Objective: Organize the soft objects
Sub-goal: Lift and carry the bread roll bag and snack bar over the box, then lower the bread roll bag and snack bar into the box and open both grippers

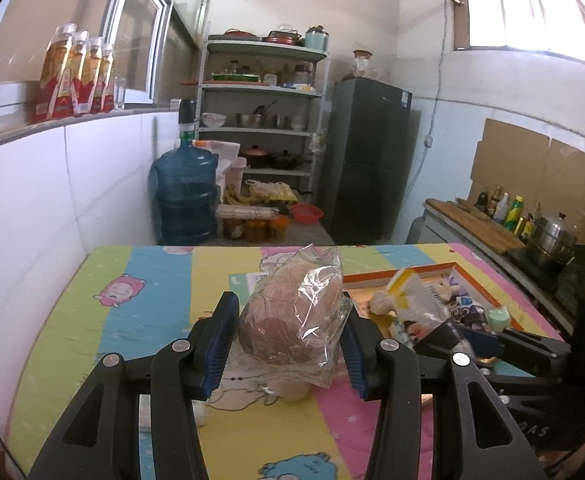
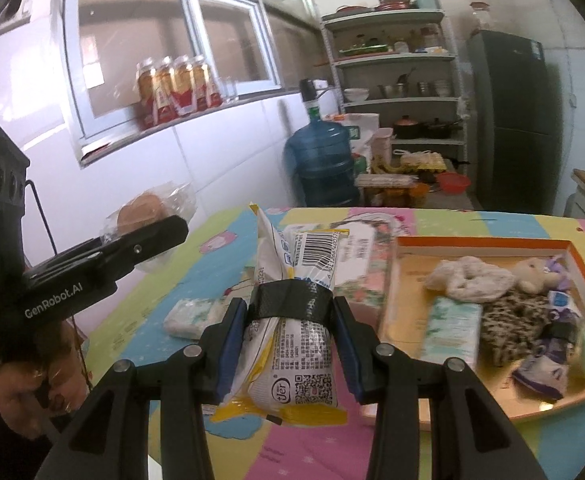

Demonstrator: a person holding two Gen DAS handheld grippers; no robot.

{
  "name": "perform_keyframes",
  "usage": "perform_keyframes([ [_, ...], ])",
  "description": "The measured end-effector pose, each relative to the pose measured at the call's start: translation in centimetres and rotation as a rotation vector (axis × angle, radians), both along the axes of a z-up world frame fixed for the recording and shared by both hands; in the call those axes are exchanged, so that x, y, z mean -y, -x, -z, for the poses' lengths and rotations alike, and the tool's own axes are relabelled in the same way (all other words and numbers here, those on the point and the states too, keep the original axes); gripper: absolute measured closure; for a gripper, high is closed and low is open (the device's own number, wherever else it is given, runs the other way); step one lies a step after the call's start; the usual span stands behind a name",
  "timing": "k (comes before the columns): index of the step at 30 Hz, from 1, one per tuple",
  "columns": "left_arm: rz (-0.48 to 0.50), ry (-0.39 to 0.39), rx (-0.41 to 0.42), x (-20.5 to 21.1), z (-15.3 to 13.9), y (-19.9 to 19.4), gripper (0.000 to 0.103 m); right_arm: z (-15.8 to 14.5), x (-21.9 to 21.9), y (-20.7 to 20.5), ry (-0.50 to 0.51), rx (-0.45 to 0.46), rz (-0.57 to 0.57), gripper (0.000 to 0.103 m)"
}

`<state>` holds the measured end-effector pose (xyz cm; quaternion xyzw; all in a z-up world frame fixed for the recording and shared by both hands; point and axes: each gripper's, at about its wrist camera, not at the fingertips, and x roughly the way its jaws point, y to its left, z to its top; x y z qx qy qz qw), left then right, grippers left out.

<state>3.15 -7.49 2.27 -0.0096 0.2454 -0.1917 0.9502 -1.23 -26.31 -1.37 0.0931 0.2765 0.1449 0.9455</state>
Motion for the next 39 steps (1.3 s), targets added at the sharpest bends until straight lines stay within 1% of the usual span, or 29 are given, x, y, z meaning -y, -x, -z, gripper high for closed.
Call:
perform_keyframes([
  [6,-0.031,-0.012,-0.007,2.6,0.0,-0.1,0.053,0.0,3.7,1.0,-0.020,0.010,0.062,0.060],
  [10,-0.048,-0.005,-0.011,4.0,0.2,0.0,0.053,0.0,6.0,1.7,-0.025,0.015,0.098,0.060],
  [22,-0.061,-0.001,-0.022,8.5,0.7,0.1,0.053,0.4,11.2,3.1,-0.043,0.028,0.163,0.060],
  [31,-0.021,-0.010,-0.041,12.2,1.4,0.0,0.053,1.0,15.3,3.7,-0.063,0.025,0.232,0.060],
  [39,0.030,-0.005,-0.060,15.2,2.2,-0.2,0.053,1.7,17.7,4.1,-0.068,0.017,0.266,0.060],
])
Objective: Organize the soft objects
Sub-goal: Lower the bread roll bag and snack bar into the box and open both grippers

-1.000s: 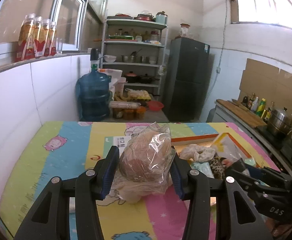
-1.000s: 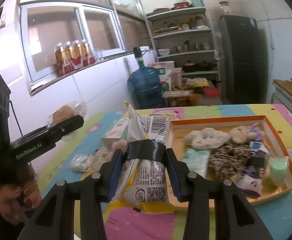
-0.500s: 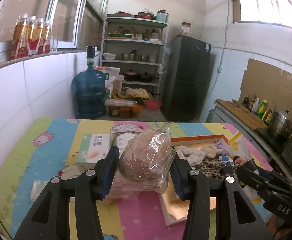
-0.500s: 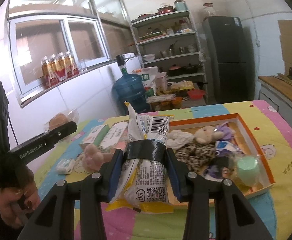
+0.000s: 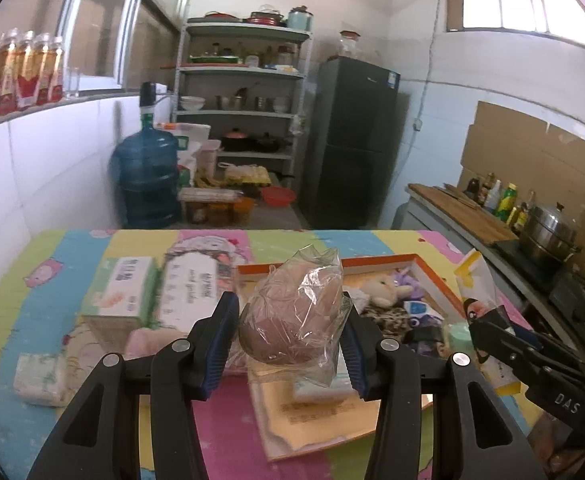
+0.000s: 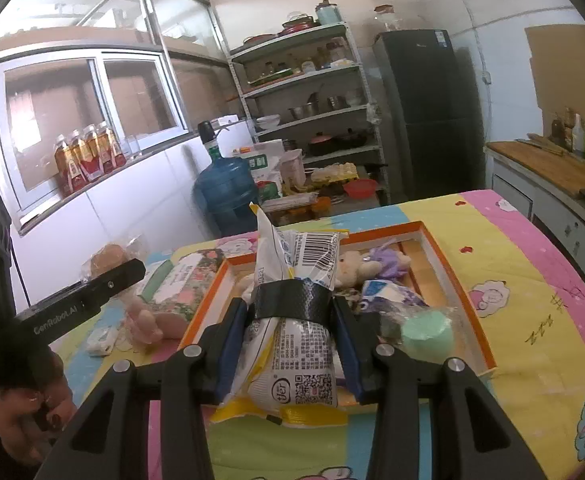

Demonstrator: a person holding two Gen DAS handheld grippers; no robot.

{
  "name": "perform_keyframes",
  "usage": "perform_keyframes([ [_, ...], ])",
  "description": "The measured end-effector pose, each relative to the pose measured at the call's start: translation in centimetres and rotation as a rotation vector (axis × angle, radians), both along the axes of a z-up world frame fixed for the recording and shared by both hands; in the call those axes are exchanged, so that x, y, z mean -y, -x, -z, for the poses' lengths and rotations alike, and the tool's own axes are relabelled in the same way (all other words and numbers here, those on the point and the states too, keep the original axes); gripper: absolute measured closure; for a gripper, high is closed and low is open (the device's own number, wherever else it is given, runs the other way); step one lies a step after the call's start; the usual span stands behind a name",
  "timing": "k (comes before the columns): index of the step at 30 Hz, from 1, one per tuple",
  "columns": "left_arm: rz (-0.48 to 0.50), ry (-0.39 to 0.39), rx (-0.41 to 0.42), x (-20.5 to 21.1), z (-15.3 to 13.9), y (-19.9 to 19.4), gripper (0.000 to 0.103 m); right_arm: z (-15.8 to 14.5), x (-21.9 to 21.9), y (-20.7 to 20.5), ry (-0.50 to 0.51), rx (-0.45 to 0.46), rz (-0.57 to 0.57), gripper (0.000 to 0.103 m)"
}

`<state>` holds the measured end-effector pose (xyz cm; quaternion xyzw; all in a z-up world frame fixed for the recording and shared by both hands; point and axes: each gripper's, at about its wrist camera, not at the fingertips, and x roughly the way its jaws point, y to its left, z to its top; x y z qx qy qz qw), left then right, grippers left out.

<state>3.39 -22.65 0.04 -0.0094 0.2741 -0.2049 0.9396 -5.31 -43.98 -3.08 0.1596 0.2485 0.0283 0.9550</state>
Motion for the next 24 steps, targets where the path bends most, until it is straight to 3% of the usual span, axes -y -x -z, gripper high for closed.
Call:
perform_keyframes([
  [24,0.113,-0.041,-0.112,8.4,4.9,-2.8,0.053,3.3,3.7,-2.6,-0.048,-0.067,-0.013,0.060],
])
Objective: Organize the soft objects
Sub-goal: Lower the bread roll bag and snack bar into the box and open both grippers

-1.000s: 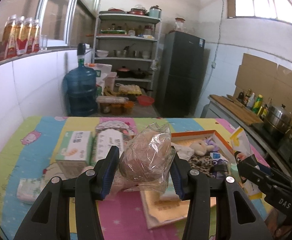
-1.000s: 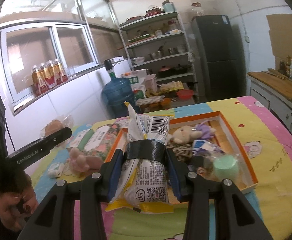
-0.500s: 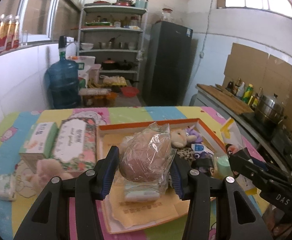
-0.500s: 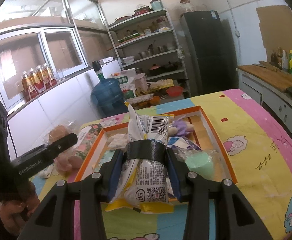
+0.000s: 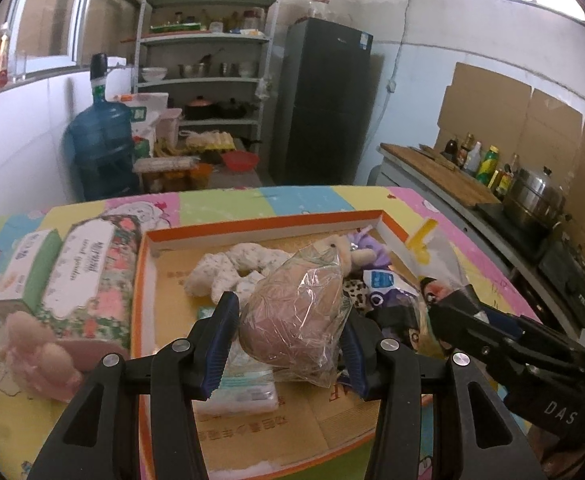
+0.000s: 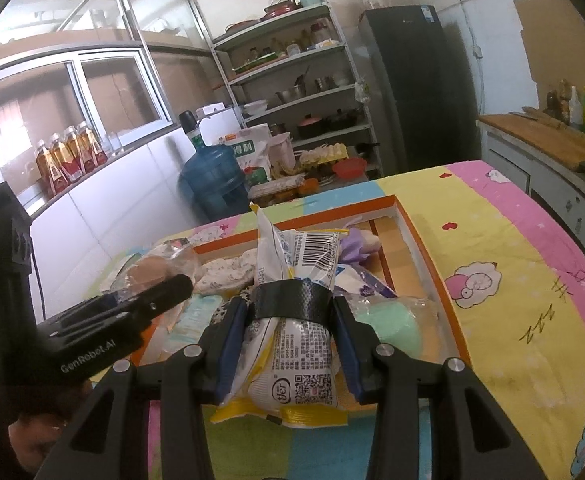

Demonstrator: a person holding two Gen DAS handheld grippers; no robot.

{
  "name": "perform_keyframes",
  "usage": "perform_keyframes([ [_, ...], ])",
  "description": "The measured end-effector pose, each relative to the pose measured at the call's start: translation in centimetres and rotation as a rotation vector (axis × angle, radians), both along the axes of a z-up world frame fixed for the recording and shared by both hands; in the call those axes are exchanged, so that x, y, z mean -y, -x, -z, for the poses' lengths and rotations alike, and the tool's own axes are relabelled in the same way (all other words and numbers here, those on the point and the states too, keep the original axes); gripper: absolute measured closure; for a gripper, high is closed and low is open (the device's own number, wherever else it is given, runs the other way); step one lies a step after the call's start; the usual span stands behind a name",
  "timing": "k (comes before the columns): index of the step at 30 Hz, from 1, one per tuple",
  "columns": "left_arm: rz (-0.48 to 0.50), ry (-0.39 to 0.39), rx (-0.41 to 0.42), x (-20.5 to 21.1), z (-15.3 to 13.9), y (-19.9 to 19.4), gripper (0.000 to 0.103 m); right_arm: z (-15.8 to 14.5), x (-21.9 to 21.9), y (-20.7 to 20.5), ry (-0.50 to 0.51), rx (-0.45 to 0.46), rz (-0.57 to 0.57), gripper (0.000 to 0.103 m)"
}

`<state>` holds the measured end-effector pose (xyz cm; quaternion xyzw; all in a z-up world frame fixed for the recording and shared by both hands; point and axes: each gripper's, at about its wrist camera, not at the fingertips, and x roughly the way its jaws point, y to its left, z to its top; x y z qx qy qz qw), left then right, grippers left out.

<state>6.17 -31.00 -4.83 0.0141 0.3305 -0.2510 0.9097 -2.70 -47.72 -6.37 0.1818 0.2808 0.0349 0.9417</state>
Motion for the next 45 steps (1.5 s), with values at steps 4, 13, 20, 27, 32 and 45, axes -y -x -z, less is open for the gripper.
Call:
perform_keyframes([
  [4,0.012,-0.009,-0.017,0.8,0.9,-0.5,0.053,0.4,0.0,-0.7,-0.003,-0.012,-0.013,0.060],
  [13,0.035,-0.029,-0.059,2.3,2.5,-1.7,0.053,1.5,0.4,-2.4,-0.012,-0.040,-0.029,0.060],
  [20,0.046,-0.036,-0.085,3.0,3.4,-2.6,0.053,2.1,0.8,-3.1,-0.018,-0.053,-0.033,0.060],
  [27,0.069,-0.025,-0.108,3.3,4.0,-3.4,0.052,2.3,0.7,-3.8,-0.023,-0.055,-0.050,0.059],
  [32,0.064,-0.046,-0.109,3.3,4.1,-3.3,0.044,2.2,0.7,-4.0,-0.024,-0.044,-0.063,0.058],
  [45,0.068,-0.031,-0.068,2.3,3.0,-2.1,0.030,1.5,0.8,-3.6,-0.046,-0.025,-0.052,0.056],
])
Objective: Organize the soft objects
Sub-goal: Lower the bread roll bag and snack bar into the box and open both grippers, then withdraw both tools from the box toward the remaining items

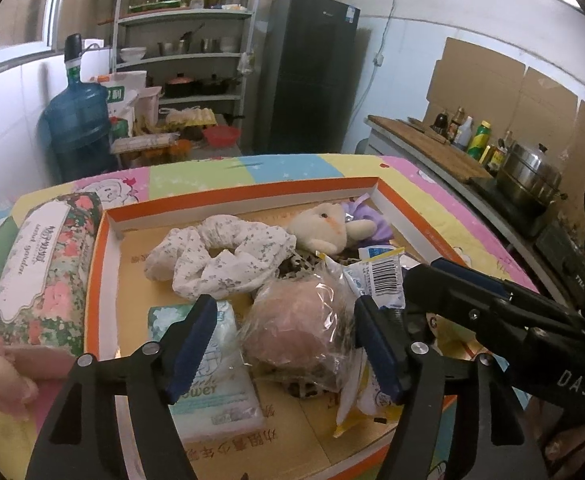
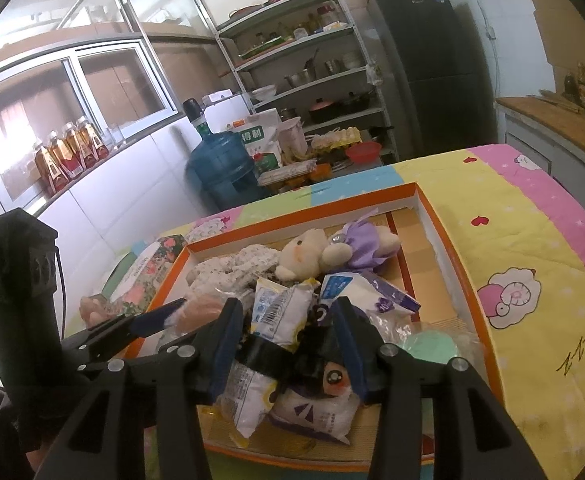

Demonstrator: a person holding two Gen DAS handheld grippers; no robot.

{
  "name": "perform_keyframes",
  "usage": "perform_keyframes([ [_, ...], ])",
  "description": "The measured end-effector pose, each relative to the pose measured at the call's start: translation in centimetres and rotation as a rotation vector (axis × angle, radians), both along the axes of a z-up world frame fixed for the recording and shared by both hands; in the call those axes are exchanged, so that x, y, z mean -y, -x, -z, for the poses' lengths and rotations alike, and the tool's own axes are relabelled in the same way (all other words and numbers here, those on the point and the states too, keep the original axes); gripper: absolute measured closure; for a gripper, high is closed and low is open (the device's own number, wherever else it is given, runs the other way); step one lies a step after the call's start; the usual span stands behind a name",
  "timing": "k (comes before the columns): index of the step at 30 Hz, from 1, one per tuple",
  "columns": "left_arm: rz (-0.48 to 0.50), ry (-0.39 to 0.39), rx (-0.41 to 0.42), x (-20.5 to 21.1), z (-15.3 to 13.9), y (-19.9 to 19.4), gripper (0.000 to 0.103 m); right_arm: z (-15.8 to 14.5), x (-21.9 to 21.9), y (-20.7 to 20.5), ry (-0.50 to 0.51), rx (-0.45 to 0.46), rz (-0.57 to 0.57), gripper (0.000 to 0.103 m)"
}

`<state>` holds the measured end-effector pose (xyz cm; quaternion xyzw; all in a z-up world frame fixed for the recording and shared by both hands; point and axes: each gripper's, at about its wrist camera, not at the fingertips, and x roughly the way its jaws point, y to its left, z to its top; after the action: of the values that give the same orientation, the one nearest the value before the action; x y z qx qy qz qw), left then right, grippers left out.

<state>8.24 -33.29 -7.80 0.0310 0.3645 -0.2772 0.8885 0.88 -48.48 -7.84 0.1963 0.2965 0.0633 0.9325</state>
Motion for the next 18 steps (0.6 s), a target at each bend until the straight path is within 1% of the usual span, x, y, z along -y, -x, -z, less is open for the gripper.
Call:
perform_keyframes([
  [13,-0.005,0.006,0.054,-1.5,-1.8,1.6,0.030,-1.5,-1.0,1.4,0.013,0.029,0.000,0.056],
  [18,-0.030,0.006,0.069,-2.8,-2.4,2.2,0.030,-2.1,-1.8,1.9,0.025,0.037,-0.004,0.056],
])
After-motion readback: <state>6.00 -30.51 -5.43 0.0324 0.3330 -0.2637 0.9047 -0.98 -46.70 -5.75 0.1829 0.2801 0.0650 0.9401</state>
